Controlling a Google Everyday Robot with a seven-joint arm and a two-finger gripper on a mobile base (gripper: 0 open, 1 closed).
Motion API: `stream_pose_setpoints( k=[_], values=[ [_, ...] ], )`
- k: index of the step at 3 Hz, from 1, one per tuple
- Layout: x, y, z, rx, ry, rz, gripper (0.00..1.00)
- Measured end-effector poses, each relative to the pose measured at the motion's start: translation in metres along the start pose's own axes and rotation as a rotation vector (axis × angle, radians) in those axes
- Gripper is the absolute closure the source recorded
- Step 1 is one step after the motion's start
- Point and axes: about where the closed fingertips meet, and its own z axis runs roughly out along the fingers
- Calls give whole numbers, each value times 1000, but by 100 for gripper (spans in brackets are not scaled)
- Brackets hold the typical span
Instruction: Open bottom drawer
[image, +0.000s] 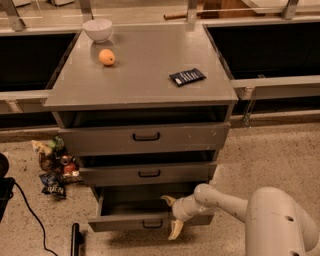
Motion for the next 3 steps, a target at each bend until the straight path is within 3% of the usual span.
stream_pose_setpoints(
  k=[2,3],
  values=[
    [11,24,12,-72,0,172,0],
    [11,43,21,-115,-18,229,19]
  ],
)
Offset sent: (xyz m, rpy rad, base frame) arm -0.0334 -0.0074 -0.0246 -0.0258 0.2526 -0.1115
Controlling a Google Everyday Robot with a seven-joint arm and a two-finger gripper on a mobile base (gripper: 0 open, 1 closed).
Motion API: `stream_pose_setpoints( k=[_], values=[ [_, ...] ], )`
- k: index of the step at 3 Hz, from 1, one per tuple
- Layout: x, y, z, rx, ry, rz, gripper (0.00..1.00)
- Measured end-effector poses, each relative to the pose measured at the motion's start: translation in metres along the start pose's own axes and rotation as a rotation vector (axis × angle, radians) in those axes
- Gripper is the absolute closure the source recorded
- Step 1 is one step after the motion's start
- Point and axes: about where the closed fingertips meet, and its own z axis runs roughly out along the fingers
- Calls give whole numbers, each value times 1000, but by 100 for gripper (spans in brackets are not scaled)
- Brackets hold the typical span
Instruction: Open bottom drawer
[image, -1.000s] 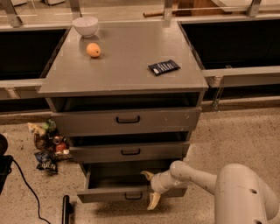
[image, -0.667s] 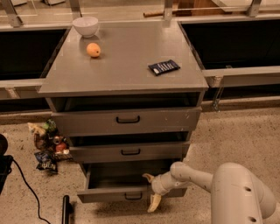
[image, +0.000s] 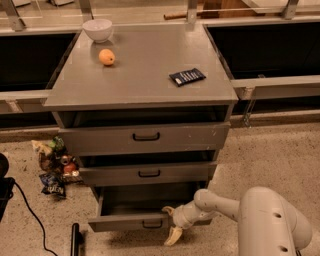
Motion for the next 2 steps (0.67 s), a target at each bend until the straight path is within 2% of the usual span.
stream_pose_setpoints(
  k=[1,2],
  values=[
    [-1,12,2,-22,-4,25,41],
    [-3,13,0,-23,-4,26,65]
  ],
)
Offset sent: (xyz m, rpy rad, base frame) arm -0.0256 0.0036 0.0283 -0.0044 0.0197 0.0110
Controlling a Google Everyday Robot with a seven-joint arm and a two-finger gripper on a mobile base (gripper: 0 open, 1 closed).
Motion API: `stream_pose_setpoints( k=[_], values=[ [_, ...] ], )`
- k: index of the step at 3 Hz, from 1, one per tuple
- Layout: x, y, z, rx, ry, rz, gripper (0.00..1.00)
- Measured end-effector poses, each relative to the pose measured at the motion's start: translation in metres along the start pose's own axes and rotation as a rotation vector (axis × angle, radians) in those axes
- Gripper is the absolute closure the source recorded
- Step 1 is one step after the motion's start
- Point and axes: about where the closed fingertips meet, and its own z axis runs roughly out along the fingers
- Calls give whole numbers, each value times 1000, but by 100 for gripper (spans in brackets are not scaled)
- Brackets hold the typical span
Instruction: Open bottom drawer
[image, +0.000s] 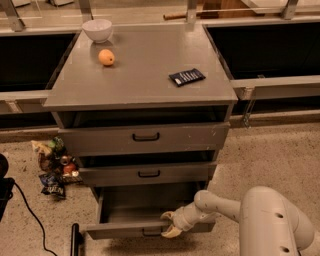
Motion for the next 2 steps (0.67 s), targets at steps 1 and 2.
stream_pose_setpoints(
  k=[1,2],
  values=[
    [0,-1,0,0,0,0,89],
    [-9,8,0,-16,-12,-10,100]
  ],
)
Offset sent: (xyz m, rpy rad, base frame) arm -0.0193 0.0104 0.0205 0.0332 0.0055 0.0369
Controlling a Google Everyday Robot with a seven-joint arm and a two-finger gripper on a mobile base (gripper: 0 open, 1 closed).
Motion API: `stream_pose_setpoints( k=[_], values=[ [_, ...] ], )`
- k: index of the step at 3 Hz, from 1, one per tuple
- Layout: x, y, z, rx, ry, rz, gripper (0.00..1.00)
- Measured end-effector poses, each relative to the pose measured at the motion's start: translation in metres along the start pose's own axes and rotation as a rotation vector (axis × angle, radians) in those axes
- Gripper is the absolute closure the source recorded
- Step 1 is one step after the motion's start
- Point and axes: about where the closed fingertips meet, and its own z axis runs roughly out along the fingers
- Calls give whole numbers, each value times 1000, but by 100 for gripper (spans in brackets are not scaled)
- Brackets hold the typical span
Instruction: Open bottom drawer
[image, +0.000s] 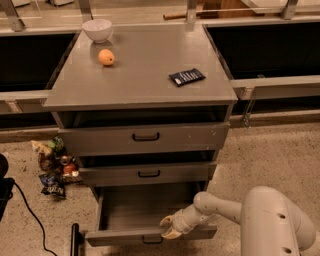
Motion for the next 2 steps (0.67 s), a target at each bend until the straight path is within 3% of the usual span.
stream_pose_setpoints(
  k=[2],
  values=[
    [-22,19,6,-45,-54,-32,100]
  ],
)
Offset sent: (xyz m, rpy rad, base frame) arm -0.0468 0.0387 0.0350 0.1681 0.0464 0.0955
